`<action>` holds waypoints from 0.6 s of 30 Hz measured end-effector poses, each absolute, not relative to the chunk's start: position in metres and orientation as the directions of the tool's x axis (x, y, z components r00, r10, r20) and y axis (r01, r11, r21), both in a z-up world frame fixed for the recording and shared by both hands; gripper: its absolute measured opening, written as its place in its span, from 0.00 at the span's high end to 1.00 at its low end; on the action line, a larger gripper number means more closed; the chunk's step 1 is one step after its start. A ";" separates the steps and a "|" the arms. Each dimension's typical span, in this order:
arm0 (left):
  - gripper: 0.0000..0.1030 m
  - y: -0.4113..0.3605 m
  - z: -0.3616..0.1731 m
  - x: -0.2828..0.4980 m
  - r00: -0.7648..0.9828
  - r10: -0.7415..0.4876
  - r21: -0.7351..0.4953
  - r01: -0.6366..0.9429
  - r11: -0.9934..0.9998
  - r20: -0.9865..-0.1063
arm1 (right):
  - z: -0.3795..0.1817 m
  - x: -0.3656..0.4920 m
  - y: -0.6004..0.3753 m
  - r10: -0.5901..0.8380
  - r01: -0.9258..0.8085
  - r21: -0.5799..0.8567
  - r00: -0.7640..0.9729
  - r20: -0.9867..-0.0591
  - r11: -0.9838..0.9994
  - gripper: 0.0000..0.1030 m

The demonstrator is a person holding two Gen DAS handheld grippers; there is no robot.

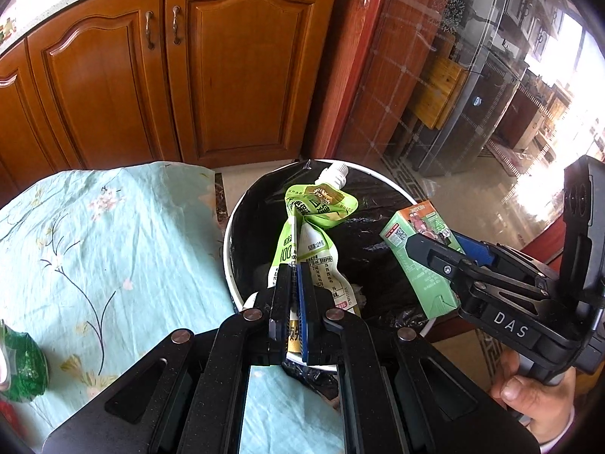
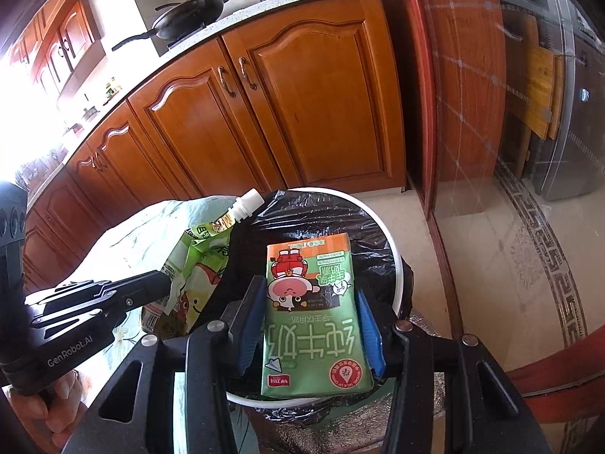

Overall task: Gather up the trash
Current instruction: 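Lower the pouch and carton into the bin and open both tools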

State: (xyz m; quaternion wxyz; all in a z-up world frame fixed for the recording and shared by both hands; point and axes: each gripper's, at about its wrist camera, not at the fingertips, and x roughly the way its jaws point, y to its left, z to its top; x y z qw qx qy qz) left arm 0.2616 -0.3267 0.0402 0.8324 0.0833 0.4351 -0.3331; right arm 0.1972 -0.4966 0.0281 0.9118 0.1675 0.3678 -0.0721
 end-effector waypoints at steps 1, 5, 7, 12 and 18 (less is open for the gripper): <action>0.97 -0.327 0.039 0.263 0.397 -0.479 -0.151 0.626 0.765 -0.783 | 0.027 0.198 -0.497 -0.007 0.255 0.253 0.717 -0.697 0.933 0.55; 0.96 -0.331 0.038 0.266 0.389 -0.474 -0.156 0.620 0.769 -0.790 | 0.025 0.202 -0.500 -0.004 0.257 0.255 0.711 -0.703 0.932 0.54; 0.93 -0.330 0.039 0.267 0.384 -0.481 -0.172 0.613 0.771 -0.788 | 0.025 0.203 -0.502 0.001 0.264 0.268 0.711 -0.703 0.927 0.53; 0.92 -0.324 0.044 0.262 0.407 -0.486 -0.166 0.609 0.775 -0.773 | 0.027 0.199 -0.505 0.010 0.268 0.291 0.720 -0.694 0.918 0.51; 0.83 -0.291 0.046 0.248 0.425 -0.518 -0.213 0.583 0.784 -0.742 | 0.031 0.187 -0.498 0.017 0.262 0.308 0.737 -0.676 0.915 0.50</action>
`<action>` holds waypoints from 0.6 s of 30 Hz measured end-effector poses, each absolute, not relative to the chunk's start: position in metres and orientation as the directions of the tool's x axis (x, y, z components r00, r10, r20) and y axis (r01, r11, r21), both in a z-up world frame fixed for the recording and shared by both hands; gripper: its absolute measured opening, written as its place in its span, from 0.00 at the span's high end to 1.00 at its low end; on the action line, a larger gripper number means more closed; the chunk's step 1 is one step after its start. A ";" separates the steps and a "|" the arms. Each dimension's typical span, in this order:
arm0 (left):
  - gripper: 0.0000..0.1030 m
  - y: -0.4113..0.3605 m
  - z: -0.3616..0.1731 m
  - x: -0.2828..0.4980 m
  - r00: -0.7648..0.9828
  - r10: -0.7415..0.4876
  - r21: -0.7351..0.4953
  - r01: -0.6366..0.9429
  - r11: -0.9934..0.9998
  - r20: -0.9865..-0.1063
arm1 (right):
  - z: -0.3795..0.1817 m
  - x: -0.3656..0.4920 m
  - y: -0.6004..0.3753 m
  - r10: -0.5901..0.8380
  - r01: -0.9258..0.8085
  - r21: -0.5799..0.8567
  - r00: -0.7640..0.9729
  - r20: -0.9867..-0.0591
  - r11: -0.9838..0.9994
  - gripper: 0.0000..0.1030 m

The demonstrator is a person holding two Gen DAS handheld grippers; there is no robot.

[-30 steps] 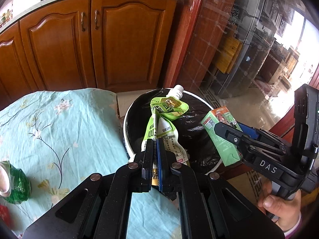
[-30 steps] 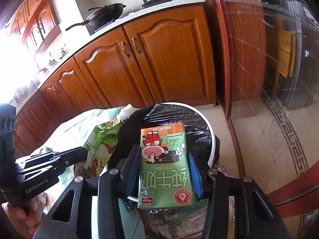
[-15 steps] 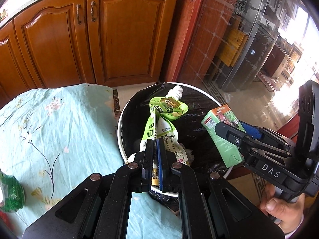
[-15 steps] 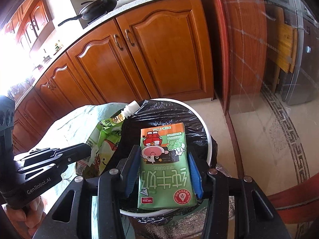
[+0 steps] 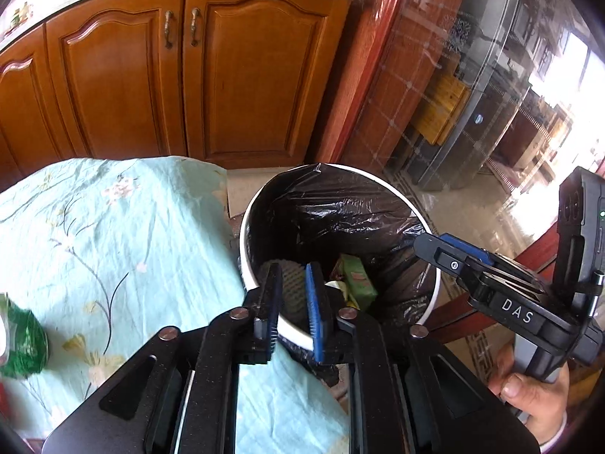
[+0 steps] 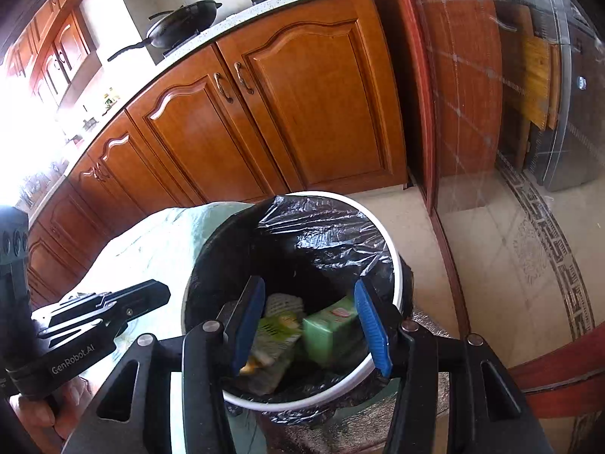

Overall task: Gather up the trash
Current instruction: 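Lower the pouch and carton into the bin and open both tools, then withdraw both open tools from the bin back over the table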

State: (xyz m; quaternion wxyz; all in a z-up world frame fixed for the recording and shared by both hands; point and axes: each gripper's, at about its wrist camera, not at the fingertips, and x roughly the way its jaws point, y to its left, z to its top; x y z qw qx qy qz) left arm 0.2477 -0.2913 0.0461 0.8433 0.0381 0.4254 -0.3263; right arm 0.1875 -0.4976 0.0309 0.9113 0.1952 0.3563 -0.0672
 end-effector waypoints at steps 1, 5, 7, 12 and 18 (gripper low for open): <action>0.76 -0.283 0.045 0.245 0.429 -0.522 -0.227 0.571 0.789 -0.737 | 0.031 0.185 -0.496 0.020 0.258 0.312 0.741 -0.672 0.914 0.48; 0.70 -0.249 0.042 0.232 0.453 -0.540 -0.277 0.526 0.804 -0.709 | 0.028 0.170 -0.483 0.056 0.223 0.354 0.774 -0.630 0.908 0.31; 0.65 -0.232 0.040 0.225 0.480 -0.537 -0.288 0.499 0.818 -0.694 | 0.024 0.161 -0.474 0.075 0.205 0.377 0.790 -0.608 0.903 0.25; 0.59 -0.190 0.036 0.207 0.535 -0.513 -0.300 0.437 0.848 -0.671 | 0.018 0.144 -0.447 0.118 0.167 0.418 0.810 -0.575 0.893 0.20; 0.59 -0.146 0.033 0.191 0.568 -0.483 -0.312 0.376 0.873 -0.666 | 0.019 0.132 -0.414 0.168 0.116 0.434 0.809 -0.563 0.894 0.19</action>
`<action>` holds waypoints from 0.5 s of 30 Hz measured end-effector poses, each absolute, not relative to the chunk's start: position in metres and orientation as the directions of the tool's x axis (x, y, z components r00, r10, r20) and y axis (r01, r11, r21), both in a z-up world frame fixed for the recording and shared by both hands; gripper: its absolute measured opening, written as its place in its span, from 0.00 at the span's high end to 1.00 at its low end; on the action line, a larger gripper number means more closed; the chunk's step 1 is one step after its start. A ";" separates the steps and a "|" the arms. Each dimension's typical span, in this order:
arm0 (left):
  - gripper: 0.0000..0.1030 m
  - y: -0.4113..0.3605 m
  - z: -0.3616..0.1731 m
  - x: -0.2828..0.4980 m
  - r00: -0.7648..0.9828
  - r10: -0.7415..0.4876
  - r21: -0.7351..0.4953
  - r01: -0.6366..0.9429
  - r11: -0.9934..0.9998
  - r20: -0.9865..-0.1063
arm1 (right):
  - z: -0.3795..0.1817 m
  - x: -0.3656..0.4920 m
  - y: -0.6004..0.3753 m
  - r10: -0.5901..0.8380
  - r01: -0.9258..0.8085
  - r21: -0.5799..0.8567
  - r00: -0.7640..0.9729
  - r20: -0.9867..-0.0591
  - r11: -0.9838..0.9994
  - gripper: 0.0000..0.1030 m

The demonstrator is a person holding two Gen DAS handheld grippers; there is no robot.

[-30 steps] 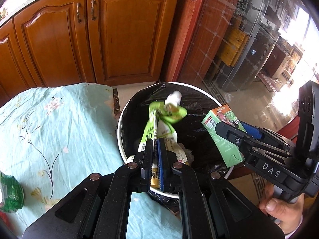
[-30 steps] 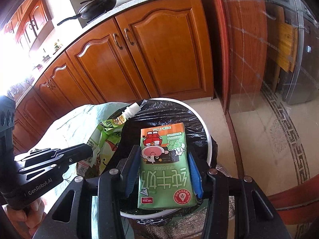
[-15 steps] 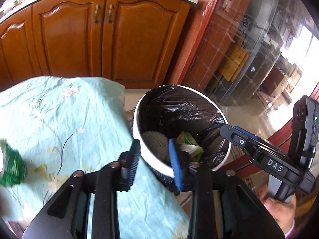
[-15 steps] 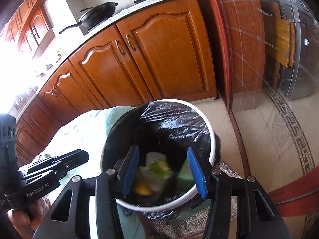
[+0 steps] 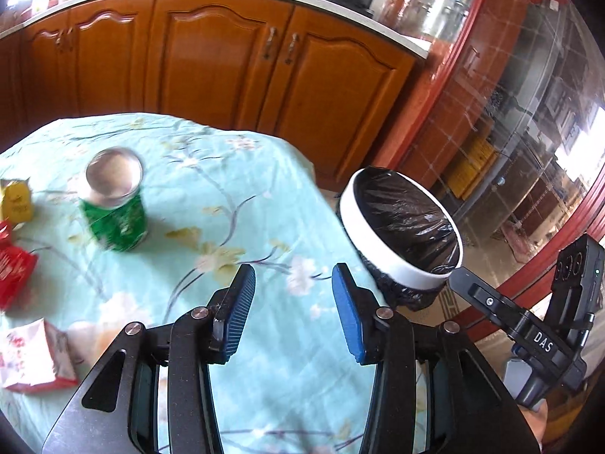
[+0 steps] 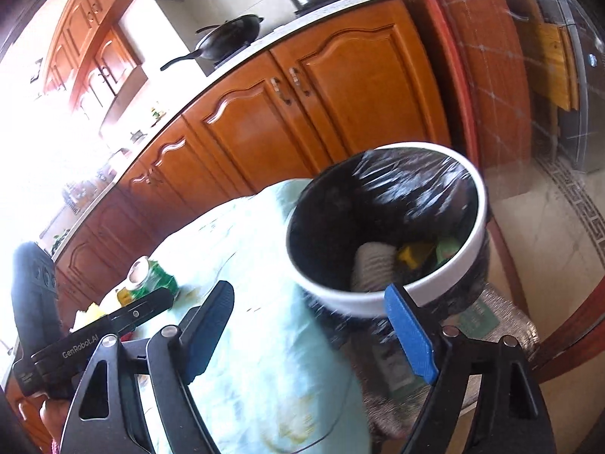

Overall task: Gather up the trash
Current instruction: 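Withdraw both open tools from the bin back over the table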

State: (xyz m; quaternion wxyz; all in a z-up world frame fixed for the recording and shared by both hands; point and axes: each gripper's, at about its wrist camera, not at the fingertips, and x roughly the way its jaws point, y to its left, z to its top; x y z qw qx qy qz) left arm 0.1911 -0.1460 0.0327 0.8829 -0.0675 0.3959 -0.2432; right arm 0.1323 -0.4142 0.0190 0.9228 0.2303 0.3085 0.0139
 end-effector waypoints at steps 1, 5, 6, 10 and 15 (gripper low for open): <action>0.59 -0.139 0.032 0.189 0.572 -0.479 -0.316 0.366 0.875 -0.666 | 0.019 0.131 -0.410 0.176 0.108 0.435 0.808 -0.562 0.894 0.19; 0.59 -0.108 0.029 0.178 0.592 -0.455 -0.316 0.328 0.890 -0.665 | 0.019 0.124 -0.388 0.206 0.078 0.442 0.805 -0.557 0.894 0.17; 0.59 -0.099 0.028 0.175 0.599 -0.445 -0.315 0.315 0.895 -0.666 | 0.019 0.123 -0.383 0.215 0.070 0.446 0.803 -0.556 0.892 0.17; 0.59 -0.066 0.025 0.167 0.623 -0.411 -0.315 0.264 0.912 -0.666 | 0.016 0.126 -0.361 0.249 0.036 0.446 0.789 -0.562 0.894 0.17; 0.59 -0.023 0.024 0.160 0.654 -0.368 -0.332 0.184 0.925 -0.661 | 0.012 0.130 -0.333 0.289 -0.011 0.436 0.764 -0.577 0.900 0.17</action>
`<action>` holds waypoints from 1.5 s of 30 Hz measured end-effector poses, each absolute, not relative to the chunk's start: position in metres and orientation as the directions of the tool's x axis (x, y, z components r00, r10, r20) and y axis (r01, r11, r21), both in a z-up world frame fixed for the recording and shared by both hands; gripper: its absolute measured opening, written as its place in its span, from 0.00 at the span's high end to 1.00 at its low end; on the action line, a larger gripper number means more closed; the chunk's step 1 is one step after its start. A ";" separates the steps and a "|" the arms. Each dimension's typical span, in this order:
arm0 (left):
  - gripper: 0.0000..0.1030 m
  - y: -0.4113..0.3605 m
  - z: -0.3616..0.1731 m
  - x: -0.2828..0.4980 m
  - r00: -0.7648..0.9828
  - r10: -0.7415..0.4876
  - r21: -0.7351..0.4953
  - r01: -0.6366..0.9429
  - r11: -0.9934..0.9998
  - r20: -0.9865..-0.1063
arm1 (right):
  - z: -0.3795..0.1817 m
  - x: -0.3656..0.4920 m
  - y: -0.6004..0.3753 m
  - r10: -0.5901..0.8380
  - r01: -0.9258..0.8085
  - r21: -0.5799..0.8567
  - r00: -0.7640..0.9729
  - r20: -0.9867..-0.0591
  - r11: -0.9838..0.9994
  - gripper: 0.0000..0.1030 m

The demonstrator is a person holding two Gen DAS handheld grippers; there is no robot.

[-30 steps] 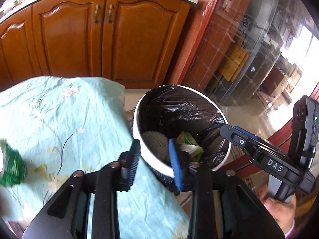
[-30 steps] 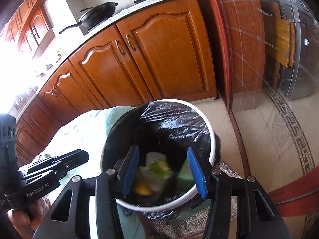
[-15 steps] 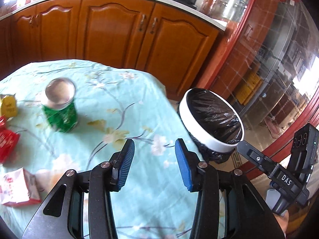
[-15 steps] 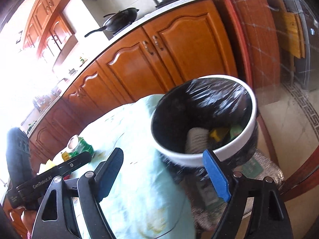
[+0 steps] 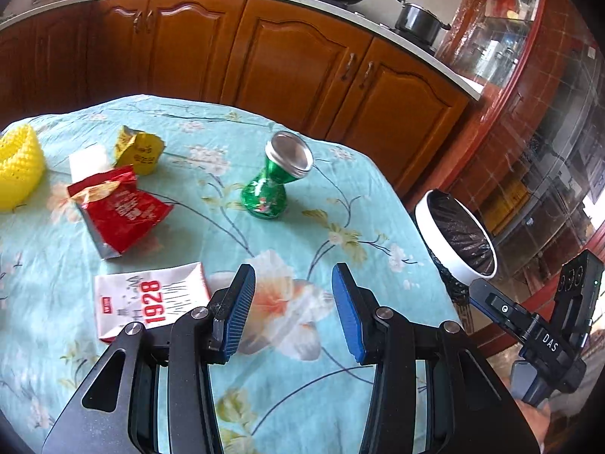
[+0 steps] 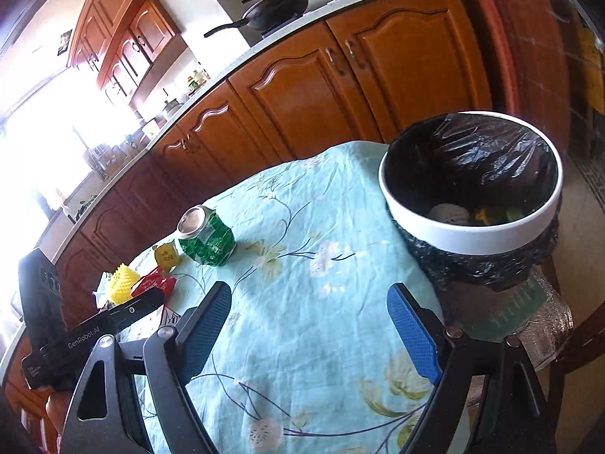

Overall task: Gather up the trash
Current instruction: 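Withdraw both open tools from the bin back over the table, then grasp the red chip bag with the left tool while the right tool grasps the green can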

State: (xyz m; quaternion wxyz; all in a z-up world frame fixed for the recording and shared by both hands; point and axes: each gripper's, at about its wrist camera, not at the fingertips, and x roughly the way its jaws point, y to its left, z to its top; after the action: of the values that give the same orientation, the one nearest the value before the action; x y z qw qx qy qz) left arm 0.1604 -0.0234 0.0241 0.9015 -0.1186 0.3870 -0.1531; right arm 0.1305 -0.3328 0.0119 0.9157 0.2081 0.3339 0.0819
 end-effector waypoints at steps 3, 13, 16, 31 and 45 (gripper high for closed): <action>0.59 -0.003 0.024 0.158 0.671 -0.339 -0.334 0.143 0.932 -0.659 | 0.011 0.136 -0.317 0.313 -0.040 0.432 0.750 -0.583 0.901 0.17; 0.59 0.058 0.019 0.158 0.701 -0.247 -0.343 0.003 0.939 -0.669 | 0.018 0.157 -0.263 0.374 -0.134 0.414 0.724 -0.579 0.900 0.17; 0.59 0.072 0.017 0.162 0.703 -0.234 -0.352 -0.025 0.936 -0.672 | 0.020 0.164 -0.245 0.390 -0.166 0.402 0.715 -0.579 0.901 0.17; 0.59 0.088 -0.001 0.207 0.648 -0.213 -0.324 -0.056 0.944 -0.731 | 0.013 0.222 -0.173 0.362 -0.208 0.308 0.695 -0.621 0.928 0.17; 0.77 0.094 -0.012 0.240 0.638 -0.250 -0.363 -0.050 0.931 -0.728 | -0.012 0.273 -0.158 0.255 -0.103 0.261 0.709 -0.657 0.960 0.63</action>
State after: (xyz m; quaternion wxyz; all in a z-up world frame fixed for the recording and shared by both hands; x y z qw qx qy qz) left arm 0.2401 0.0943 -0.0121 0.8874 -0.1777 0.4217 -0.0561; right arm 0.2729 -0.1582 -0.0122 0.9187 0.1030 0.3686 0.0976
